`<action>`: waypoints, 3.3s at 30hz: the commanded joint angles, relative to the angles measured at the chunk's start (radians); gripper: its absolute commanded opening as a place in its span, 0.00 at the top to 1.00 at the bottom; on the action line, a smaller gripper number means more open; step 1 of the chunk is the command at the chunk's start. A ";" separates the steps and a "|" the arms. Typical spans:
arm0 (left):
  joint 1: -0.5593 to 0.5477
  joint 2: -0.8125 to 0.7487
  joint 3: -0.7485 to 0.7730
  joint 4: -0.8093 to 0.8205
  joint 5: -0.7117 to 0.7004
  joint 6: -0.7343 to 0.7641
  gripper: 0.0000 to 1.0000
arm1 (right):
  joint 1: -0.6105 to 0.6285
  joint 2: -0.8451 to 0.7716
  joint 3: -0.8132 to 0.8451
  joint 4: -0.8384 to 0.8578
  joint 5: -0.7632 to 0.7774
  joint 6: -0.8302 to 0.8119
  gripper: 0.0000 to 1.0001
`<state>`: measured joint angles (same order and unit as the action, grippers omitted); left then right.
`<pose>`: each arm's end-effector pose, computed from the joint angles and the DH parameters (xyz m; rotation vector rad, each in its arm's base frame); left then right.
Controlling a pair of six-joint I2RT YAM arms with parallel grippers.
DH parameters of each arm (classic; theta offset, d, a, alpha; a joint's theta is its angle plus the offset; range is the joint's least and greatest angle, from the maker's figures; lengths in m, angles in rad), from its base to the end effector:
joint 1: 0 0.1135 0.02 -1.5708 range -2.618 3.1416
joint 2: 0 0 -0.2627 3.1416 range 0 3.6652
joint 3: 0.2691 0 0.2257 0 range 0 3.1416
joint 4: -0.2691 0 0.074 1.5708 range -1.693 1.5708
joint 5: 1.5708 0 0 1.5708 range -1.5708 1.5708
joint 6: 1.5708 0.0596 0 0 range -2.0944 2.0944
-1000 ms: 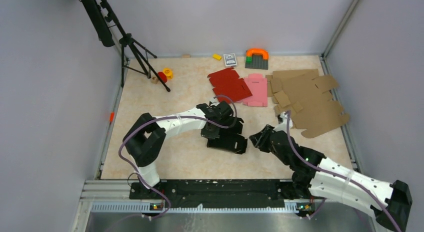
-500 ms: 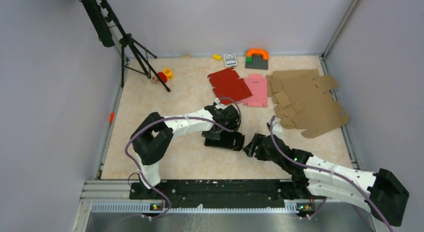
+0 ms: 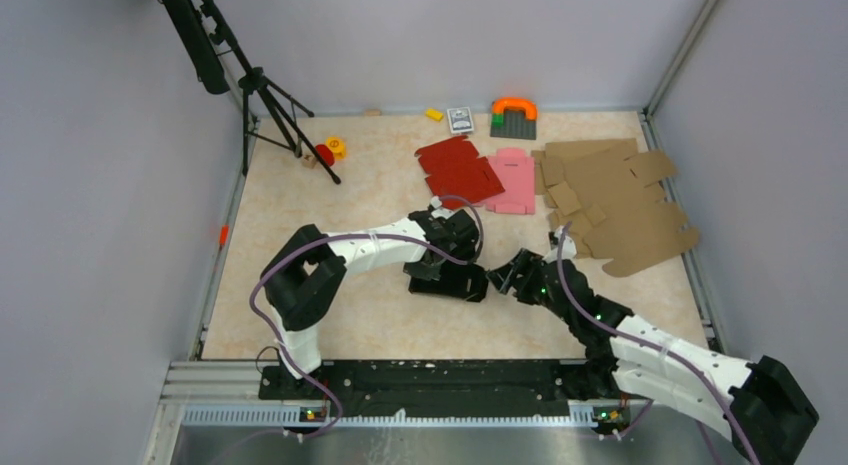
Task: Fold the paper box
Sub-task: Fold the paper box at the center of the board.
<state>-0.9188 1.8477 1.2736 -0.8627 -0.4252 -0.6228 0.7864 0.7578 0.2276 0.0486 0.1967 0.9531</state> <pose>0.2163 -0.2428 0.1713 0.3642 2.7116 0.2957 0.1245 0.1083 0.1744 0.3080 2.1384 0.8609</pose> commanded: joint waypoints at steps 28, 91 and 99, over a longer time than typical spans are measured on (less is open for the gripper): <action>0.100 -0.143 -0.178 0.163 0.248 0.003 0.78 | -0.038 0.469 0.104 0.175 -0.184 -0.069 0.81; -0.073 0.107 -0.001 -0.074 -0.123 -0.050 0.87 | -0.030 0.394 0.127 0.111 -0.200 -0.094 1.00; -0.016 0.022 -0.052 -0.015 -0.042 -0.012 0.76 | -0.030 0.387 0.143 0.079 -0.200 -0.114 1.00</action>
<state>-0.9604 1.9072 1.2568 -0.8825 -0.5179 -0.6716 0.7570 1.1709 0.3305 0.1570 -0.0204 0.8795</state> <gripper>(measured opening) 0.234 0.009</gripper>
